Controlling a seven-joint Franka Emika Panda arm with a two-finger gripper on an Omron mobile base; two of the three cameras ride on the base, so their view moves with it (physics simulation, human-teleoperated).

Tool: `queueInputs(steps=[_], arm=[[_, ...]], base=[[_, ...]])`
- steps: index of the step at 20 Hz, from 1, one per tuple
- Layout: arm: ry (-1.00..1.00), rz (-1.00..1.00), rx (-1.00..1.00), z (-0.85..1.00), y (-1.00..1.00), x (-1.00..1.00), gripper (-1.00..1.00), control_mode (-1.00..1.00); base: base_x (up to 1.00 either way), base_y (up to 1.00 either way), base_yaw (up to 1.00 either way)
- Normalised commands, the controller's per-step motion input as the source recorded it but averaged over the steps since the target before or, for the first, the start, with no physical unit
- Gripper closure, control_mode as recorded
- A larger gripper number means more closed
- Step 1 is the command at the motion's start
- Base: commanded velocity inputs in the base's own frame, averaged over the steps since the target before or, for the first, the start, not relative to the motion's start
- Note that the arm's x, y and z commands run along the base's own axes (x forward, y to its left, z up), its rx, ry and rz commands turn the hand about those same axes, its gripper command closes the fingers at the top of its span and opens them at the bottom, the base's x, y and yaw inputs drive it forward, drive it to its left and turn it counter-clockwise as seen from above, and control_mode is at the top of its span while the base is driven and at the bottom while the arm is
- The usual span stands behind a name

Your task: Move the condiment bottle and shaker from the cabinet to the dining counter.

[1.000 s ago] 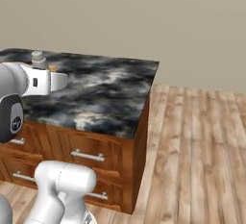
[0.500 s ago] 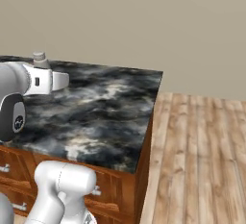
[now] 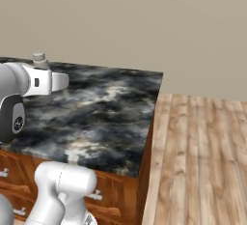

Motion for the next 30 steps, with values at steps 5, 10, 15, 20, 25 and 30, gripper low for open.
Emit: queueInputs(steps=[5, 10, 15, 20, 25, 30], arm=[[0.0, 0.0, 0.0, 0.0, 0.0, 0.0, 1.0, 1.0], [0.0, 0.0, 0.0, 0.0, 0.0, 0.0, 1.0, 1.0], [0.01, 0.0, 0.0, -0.06, 0.0, 0.12, 1.0, -1.0], [0.16, 0.15, 0.0, -0.33, 0.0, 0.54, 1.0, -1.0], [0.12, 0.25, -0.09, -0.49, -0.08, 0.42, 1.0, -1.0], [0.12, 0.28, -0.12, -0.5, -0.08, 0.41, 1.0, -1.0]], base=[[0.65, 0.33, 0.0], [0.04, 0.0, 0.0], [0.0, 0.0, 0.0], [0.0, 0.0, 0.0], [0.0, 0.0, 0.0], [0.0, 0.0, 0.0]])
